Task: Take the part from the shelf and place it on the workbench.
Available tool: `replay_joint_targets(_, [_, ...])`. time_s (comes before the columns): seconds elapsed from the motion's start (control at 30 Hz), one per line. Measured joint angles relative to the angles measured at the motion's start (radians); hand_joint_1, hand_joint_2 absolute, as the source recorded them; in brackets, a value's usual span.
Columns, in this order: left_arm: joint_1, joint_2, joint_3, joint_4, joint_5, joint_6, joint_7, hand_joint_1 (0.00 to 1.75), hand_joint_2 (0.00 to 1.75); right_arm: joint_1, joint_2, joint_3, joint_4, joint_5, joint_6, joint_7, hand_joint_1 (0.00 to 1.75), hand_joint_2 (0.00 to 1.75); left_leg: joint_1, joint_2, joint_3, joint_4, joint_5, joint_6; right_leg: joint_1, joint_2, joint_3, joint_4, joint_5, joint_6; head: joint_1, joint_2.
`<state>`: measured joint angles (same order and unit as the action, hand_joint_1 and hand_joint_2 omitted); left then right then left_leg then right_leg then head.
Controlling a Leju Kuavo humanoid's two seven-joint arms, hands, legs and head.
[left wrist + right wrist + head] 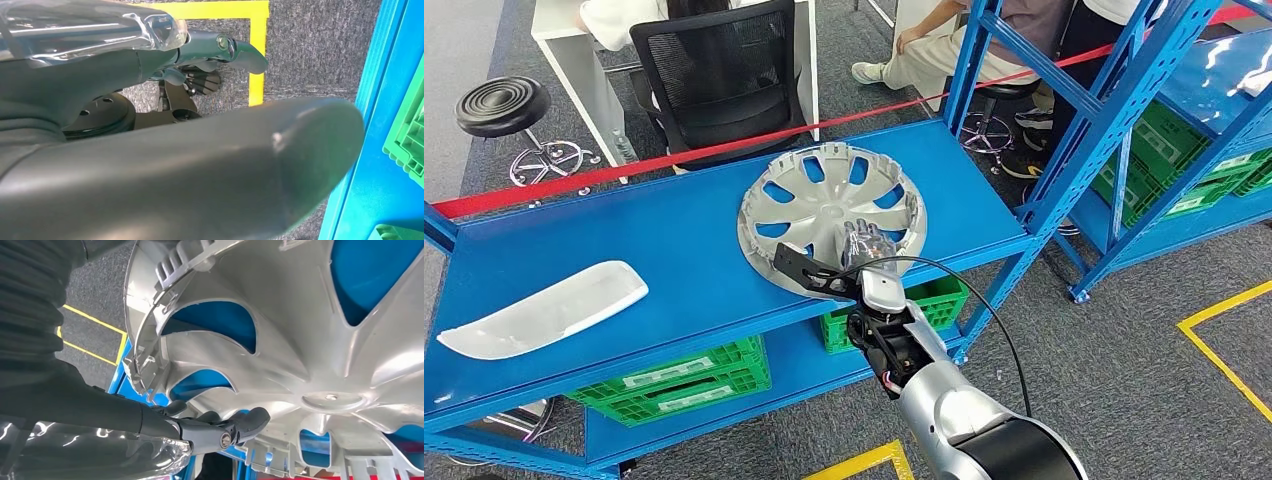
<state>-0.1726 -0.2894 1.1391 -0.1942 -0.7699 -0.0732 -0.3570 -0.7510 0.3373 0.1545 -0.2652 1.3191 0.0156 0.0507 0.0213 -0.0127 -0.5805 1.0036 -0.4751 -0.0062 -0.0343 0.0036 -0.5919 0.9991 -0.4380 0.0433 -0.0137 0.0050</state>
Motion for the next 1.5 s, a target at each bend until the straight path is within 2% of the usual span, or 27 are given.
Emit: replay_joint_targets(1.5, [0.001, 0.0, 0.0, 0.0, 0.005, 0.003, -0.004, 0.0, 0.0, 0.012, -0.003, -0.03, 0.002, -0.021, 0.019, 0.035, 0.0, 1.75, 0.001, 0.001, 0.004, 0.0, 0.0, 0.0, 0.001, 0.0, 0.003, 0.001, -0.001, 0.0, 0.0, 0.0])
